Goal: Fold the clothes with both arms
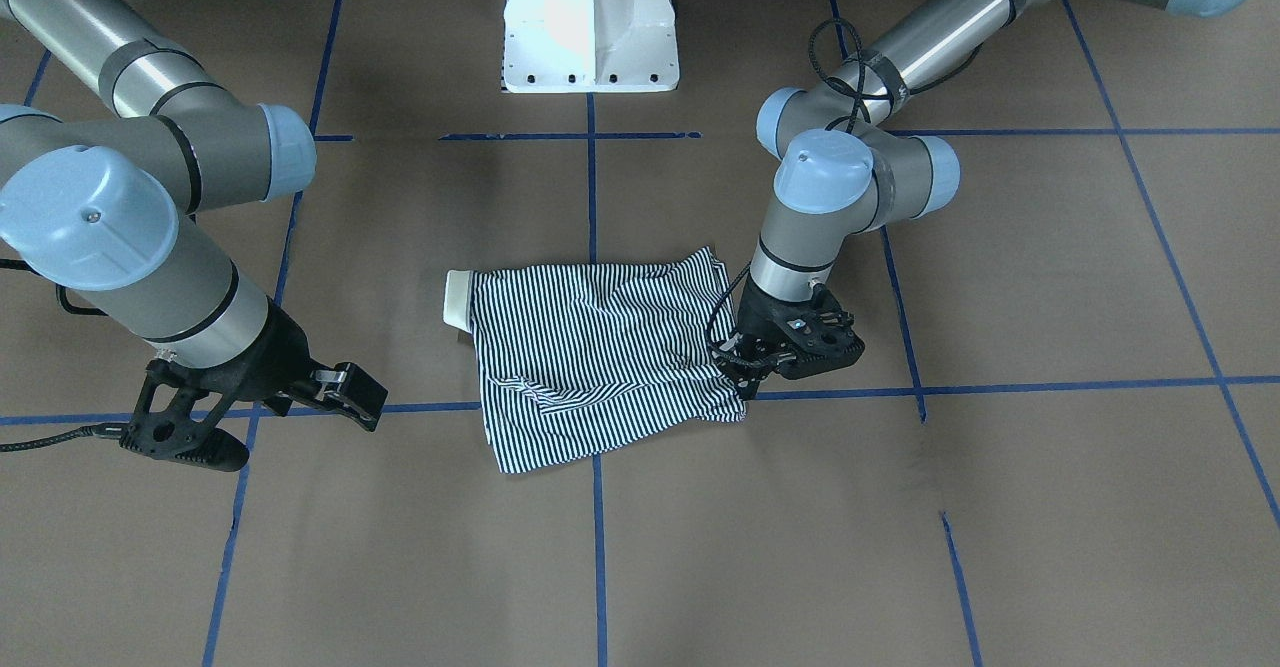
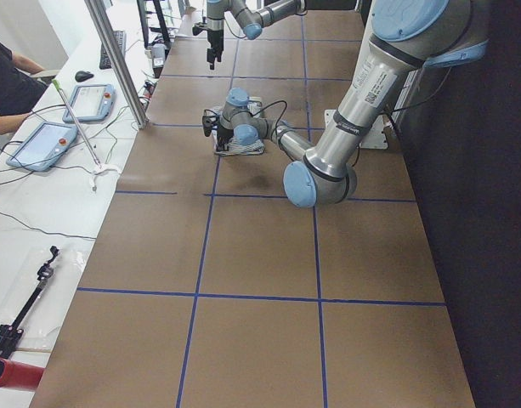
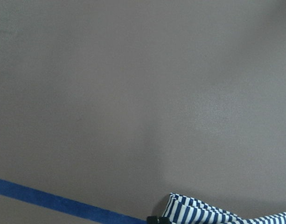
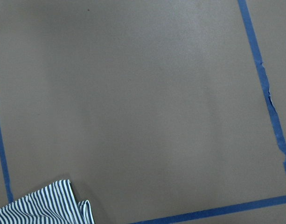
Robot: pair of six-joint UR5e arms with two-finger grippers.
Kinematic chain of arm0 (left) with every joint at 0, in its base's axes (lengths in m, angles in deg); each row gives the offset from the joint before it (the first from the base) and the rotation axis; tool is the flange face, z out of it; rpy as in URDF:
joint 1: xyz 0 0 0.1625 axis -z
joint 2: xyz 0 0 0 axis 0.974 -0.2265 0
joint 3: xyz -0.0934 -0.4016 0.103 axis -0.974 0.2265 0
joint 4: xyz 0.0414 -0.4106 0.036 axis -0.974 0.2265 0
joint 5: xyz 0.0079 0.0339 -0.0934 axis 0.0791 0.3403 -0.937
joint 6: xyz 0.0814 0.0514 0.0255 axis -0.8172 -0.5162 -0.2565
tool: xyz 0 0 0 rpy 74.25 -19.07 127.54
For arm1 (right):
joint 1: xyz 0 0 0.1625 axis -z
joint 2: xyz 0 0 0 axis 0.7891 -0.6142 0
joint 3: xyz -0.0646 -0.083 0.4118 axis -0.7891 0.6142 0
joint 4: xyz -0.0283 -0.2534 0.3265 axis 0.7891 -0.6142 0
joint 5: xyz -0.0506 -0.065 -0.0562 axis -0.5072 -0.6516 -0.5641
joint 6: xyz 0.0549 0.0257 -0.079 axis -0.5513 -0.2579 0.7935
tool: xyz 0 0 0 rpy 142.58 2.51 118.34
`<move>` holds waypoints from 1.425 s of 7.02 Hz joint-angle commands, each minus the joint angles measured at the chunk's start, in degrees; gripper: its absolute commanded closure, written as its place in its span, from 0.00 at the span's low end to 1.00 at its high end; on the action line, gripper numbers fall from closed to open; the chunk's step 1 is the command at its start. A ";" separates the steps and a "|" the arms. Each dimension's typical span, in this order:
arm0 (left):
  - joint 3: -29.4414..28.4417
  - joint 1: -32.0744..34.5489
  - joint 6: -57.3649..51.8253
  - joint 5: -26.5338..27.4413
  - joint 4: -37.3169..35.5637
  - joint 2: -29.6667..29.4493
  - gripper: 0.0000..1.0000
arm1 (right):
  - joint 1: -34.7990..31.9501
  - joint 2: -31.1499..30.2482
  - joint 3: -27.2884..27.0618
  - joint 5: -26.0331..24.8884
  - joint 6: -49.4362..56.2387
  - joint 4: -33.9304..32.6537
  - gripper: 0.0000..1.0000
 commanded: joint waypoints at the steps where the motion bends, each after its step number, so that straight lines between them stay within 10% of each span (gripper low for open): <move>1: -0.35 1.91 -0.33 0.30 -0.25 -0.67 1.00 | -0.06 -0.52 -0.28 0.07 0.06 0.17 0.00; 4: -2.37 3.76 -2.70 1.35 -0.25 -1.19 1.00 | 0.03 -0.69 -0.28 -0.11 0.06 0.17 0.00; 5: -2.54 3.77 -2.61 1.44 -0.25 -1.72 0.33 | 0.03 -0.78 -0.28 -0.11 0.06 0.17 0.00; 6: -3.07 3.77 -2.79 1.53 -0.17 -1.90 0.00 | -0.15 -0.78 -0.28 -0.11 0.06 0.17 0.00; 10: 4.88 12.53 -17.69 -5.38 -0.87 3.78 0.00 | -9.34 -4.97 -1.67 5.41 15.20 -1.15 0.00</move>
